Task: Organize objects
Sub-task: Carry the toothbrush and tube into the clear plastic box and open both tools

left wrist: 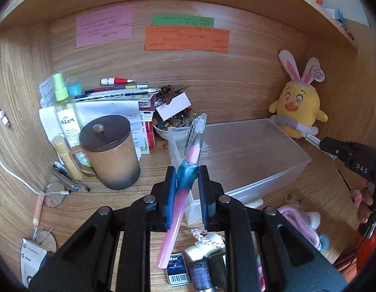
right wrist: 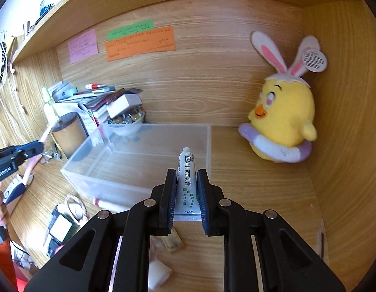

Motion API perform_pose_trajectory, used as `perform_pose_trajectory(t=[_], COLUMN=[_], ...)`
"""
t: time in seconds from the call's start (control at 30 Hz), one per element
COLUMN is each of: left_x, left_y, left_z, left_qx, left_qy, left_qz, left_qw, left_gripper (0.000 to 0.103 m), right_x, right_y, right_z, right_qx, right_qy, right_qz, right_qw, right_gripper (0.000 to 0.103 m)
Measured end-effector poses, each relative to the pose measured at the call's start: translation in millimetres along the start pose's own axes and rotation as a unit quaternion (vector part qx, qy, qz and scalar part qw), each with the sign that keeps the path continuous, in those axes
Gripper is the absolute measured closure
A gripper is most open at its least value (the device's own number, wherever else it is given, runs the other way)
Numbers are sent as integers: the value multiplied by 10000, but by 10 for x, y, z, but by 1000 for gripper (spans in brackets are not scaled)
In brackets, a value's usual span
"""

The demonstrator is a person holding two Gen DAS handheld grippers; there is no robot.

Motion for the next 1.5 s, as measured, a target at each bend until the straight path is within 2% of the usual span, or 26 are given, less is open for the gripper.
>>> perform_pose_trajectory(t=[0.3,0.57,0.67,0.9,1.13,1.37,1.43,1.5], left_x=[-187,-239,-274,-322,-336,-280,-268,-245], left_y=[163,221,220,232,208,172,160,149], left_z=[387,839,965,1118,1007,808,716,616], left_qx=[485,1122,1299,1478,1367,1115,974,800], left_qy=[-325,-518,-525,-580,-608,-471,-421,-331], left_qz=[59,69,150,231,316,268,276,234], left_qw=[9983,9923,9900,9870,9882,9923,9940,9960], left_gripper=[86,86,93,93,92,69,59,38], right_x=[120,209,259,355,432,470,466,450], right_y=[347,382,354,305,248,218,199,178], right_z=[270,761,895,1136,1202,1037,960,875], right_qx=[124,654,828,1202,1422,1306,1248,1184], right_qy=[288,259,271,301,316,319,309,338], right_qz=[-131,-309,-410,-633,-809,-789,-766,-732], right_qw=[9994,9970,9954,9903,9860,9878,9887,9897], right_gripper=[87,87,87,87,87,86,84,80])
Point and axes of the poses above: each gripper's, at about its wrist camera, not at the fingertips, and z roughly the way its jaws point, x to its left, y to its top, the point moved 6 cm from there along z, roughly the way its jaws point, and after that the axes turned 12 degrees about x, right-handed, at the moved point
